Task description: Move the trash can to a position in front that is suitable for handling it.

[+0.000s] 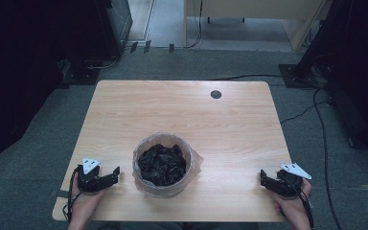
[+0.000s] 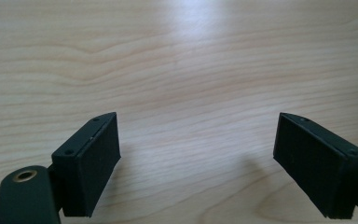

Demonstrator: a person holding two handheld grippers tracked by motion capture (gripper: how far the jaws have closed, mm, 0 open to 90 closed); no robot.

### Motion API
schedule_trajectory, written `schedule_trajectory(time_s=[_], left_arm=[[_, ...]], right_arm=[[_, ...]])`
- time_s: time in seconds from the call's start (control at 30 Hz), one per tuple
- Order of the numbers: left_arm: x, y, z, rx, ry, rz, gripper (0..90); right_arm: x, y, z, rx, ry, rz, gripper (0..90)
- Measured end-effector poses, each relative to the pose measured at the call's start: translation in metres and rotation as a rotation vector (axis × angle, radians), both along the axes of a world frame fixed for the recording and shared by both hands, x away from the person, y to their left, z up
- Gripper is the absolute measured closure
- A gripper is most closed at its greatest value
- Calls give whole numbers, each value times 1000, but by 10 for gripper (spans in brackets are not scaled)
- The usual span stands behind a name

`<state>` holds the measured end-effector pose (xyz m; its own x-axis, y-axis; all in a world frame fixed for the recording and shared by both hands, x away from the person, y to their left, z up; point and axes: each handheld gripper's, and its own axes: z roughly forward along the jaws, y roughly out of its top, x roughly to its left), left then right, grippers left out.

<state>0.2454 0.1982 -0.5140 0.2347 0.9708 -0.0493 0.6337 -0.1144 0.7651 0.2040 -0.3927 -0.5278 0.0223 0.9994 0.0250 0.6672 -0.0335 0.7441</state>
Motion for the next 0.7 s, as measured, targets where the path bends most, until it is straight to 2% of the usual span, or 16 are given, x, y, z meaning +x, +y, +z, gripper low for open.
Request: schedule_trajectory(time_s=[0.03, 0.07, 0.13, 0.2, 0.33, 0.37, 0.47, 0.5, 0.53, 0.57, 0.63, 0.7], left_arm=[[-2, -5, 5, -29, -16, -4, 142], [-2, -5, 5, -29, -16, -4, 143], [-4, -15, 14, -49, -50, -9, 164], [-5, -21, 19, -61, -75, -16, 228], [-6, -32, 25, -86, -84, -32, 240], [-7, -39, 29, -98, -90, -46, 245], [-7, -45, 31, -98, -91, -60, 257], [-7, -51, 32, -103, -87, -65, 261], [-7, -51, 32, -103, -87, -65, 266], [-7, -57, 33, -104, -88, -65, 281], [-6, -63, 34, -103, -87, -70, 320], [-5, -69, 34, -95, -87, -78, 320]], right_arm=[[0, 0, 0, 0, 0, 0, 141], [0, 0, 0, 0, 0, 0, 141], [0, 0, 0, 0, -1, 0, 149], [0, -1, 0, -2, -5, -8, 167], [-1, 0, 1, 0, -15, -28, 224], [-2, -1, 1, -1, -20, -33, 235], [-3, 0, 1, -2, -34, -41, 245], [-5, 2, 3, -15, -62, -34, 255], [-5, 2, 3, -15, -62, -34, 255], [-6, 6, 5, -13, -96, -34, 266], [-7, 9, 9, -8, -128, -31, 282], [-8, 12, 11, -5, -155, -28, 295]])
